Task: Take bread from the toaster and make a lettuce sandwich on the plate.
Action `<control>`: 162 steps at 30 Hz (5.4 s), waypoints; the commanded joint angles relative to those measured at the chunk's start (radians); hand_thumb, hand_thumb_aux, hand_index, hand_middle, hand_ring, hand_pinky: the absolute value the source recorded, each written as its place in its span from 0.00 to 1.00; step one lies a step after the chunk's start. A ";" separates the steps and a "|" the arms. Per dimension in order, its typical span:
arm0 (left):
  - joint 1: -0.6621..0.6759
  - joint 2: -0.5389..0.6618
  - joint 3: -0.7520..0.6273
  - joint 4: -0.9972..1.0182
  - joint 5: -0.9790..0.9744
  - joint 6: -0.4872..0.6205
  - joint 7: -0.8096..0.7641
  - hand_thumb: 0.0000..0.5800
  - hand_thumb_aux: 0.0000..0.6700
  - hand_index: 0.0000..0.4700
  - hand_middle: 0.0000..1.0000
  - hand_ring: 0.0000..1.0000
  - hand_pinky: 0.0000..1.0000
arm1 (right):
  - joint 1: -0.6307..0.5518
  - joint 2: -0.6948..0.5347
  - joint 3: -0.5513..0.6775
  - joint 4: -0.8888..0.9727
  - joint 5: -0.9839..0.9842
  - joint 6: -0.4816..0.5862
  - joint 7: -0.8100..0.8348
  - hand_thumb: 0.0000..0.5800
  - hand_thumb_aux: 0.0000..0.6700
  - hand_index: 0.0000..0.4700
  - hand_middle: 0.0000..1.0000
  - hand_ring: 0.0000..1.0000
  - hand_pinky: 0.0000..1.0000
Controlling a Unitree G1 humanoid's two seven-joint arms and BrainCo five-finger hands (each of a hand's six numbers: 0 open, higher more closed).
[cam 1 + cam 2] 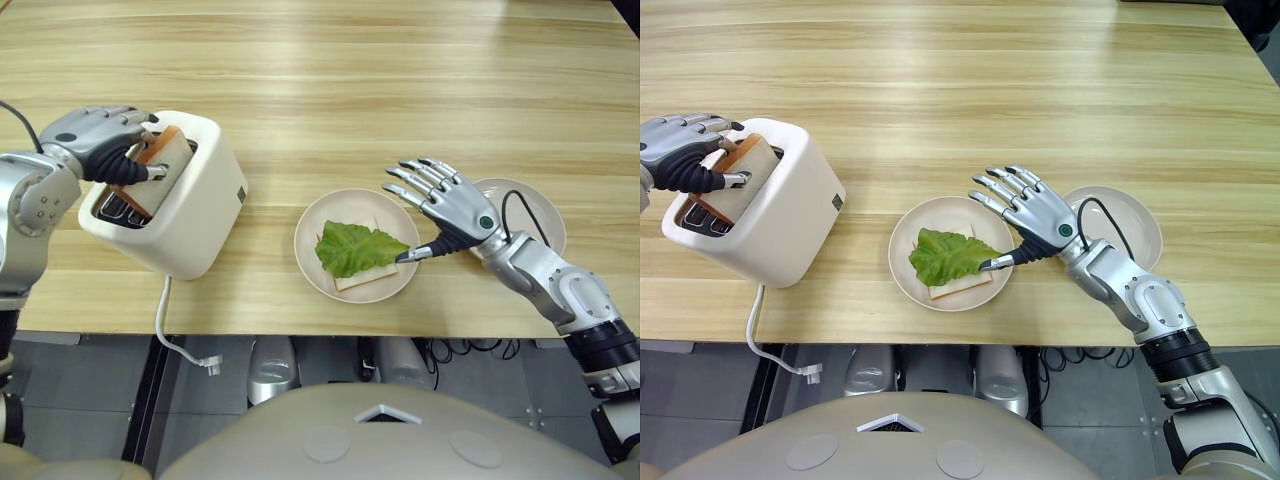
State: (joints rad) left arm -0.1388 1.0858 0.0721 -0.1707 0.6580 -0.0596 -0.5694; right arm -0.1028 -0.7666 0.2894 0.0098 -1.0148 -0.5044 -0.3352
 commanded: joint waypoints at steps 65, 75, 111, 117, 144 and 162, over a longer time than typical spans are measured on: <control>-0.361 -0.888 -0.440 0.711 -0.485 -0.212 -0.097 1.00 1.00 0.98 1.00 1.00 1.00 | 0.008 0.018 -0.264 0.031 0.345 -0.056 0.081 0.00 0.00 0.00 0.00 0.00 0.00; -0.423 -0.903 -0.455 0.931 -0.422 -0.328 -0.018 1.00 1.00 0.98 1.00 1.00 1.00 | 0.060 -0.042 -0.229 -0.091 0.475 -0.229 0.255 0.00 0.00 0.00 0.00 0.00 0.00; -0.497 -0.917 -0.461 1.120 -0.329 -0.428 0.090 0.97 0.82 0.80 0.63 0.63 0.63 | 0.159 -0.068 0.099 -0.002 0.175 -0.263 0.635 0.00 0.00 0.00 0.00 0.00 0.00; -0.572 -0.832 -0.291 0.963 -0.303 -0.499 0.494 0.00 0.00 0.00 0.00 0.00 0.00 | 0.137 -0.058 0.108 0.018 0.166 -0.259 0.615 0.00 0.00 0.00 0.00 0.00 0.00; 0.225 -0.446 -0.434 -0.057 -0.815 -0.167 -0.254 1.00 1.00 0.98 1.00 1.00 1.00 | 0.331 -0.143 -0.038 -0.193 0.668 -0.188 0.822 1.00 1.00 0.98 1.00 1.00 1.00; 0.249 -0.489 -0.512 0.163 -0.550 -0.106 -0.217 1.00 1.00 0.98 1.00 1.00 1.00 | 0.327 0.074 0.080 -0.051 0.335 -0.040 0.712 1.00 1.00 0.98 1.00 1.00 1.00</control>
State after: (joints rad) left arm 0.1253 0.6144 -0.4349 -0.0464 0.0868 -0.1822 -0.8057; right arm 0.2253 -0.7061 0.3621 -0.0679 -0.6610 -0.5652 0.3891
